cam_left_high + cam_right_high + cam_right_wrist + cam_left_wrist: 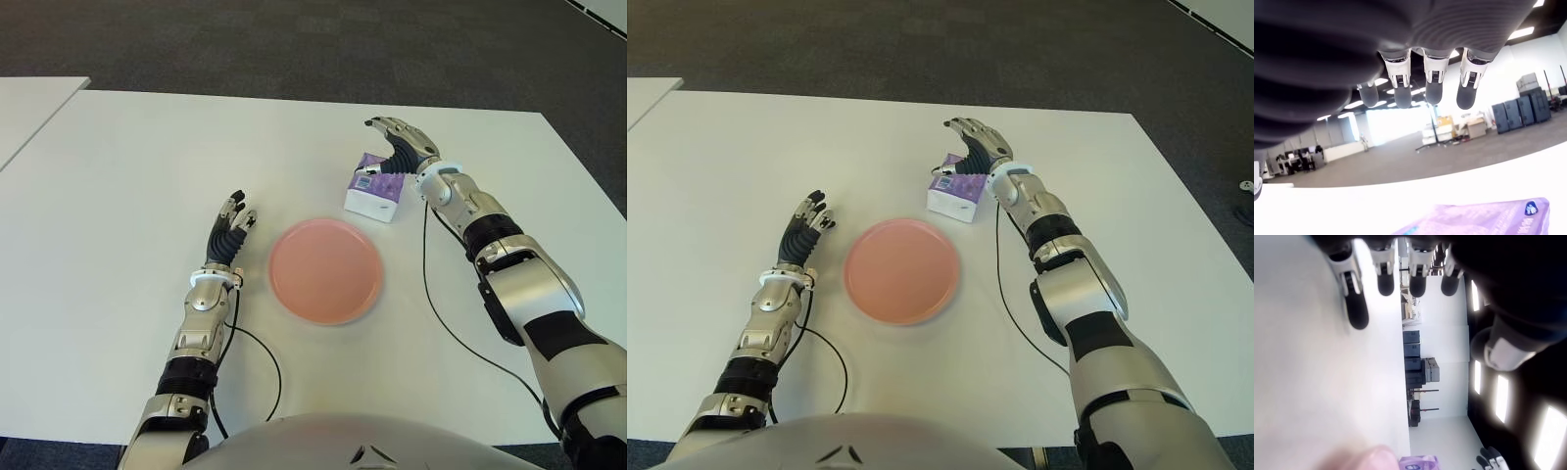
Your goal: Put the tissue paper into the plate.
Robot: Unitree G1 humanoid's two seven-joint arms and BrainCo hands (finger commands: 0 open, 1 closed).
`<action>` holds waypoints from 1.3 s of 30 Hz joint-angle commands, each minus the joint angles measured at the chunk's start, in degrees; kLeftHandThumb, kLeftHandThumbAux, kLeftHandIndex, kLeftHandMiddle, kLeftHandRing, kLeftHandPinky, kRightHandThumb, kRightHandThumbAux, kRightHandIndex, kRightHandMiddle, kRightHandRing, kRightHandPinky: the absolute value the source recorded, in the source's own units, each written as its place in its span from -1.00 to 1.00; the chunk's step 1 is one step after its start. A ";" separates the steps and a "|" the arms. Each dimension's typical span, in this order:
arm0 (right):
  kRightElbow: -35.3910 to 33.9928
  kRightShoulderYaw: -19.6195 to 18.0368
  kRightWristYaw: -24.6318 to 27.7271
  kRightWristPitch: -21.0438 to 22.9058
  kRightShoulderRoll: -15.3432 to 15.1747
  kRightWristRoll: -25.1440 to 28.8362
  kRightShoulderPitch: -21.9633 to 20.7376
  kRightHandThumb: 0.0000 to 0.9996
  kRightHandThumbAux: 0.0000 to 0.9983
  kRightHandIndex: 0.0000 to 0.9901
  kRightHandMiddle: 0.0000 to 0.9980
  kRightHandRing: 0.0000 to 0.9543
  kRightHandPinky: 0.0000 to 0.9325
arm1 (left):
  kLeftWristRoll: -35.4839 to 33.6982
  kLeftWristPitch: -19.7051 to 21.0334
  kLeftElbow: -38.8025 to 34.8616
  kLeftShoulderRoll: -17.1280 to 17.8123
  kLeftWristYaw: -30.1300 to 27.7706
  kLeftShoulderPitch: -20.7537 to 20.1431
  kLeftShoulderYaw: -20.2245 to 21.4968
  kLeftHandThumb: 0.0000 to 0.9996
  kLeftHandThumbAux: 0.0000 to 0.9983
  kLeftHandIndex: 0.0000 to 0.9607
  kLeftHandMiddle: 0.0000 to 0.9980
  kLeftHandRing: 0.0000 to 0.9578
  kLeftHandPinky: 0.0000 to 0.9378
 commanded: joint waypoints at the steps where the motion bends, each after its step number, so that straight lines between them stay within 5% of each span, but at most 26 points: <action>1: 2.20 0.67 0.91 1.38 -0.10 -0.27 -0.81 -0.62 -0.13 -1.00 -1.00 -1.00 -1.00 | 0.41 2.30 2.46 -0.42 0.78 1.25 -0.01 -1.00 0.02 -1.00 -0.98 -1.00 -1.00; 20: 7.08 1.33 1.33 5.48 0.62 0.32 -1.05 -0.65 -0.15 -1.00 -1.00 -1.00 -1.00 | 0.44 1.23 3.24 -0.28 0.63 1.17 0.02 -1.00 0.01 -1.00 -0.98 -1.00 -1.00; 39: 6.96 1.67 2.76 5.14 1.93 0.62 0.11 -0.69 -0.18 -1.00 -1.00 -1.00 -1.00 | -0.25 1.76 3.57 -0.13 0.19 0.64 0.37 -1.00 0.03 -1.00 -0.97 -1.00 -1.00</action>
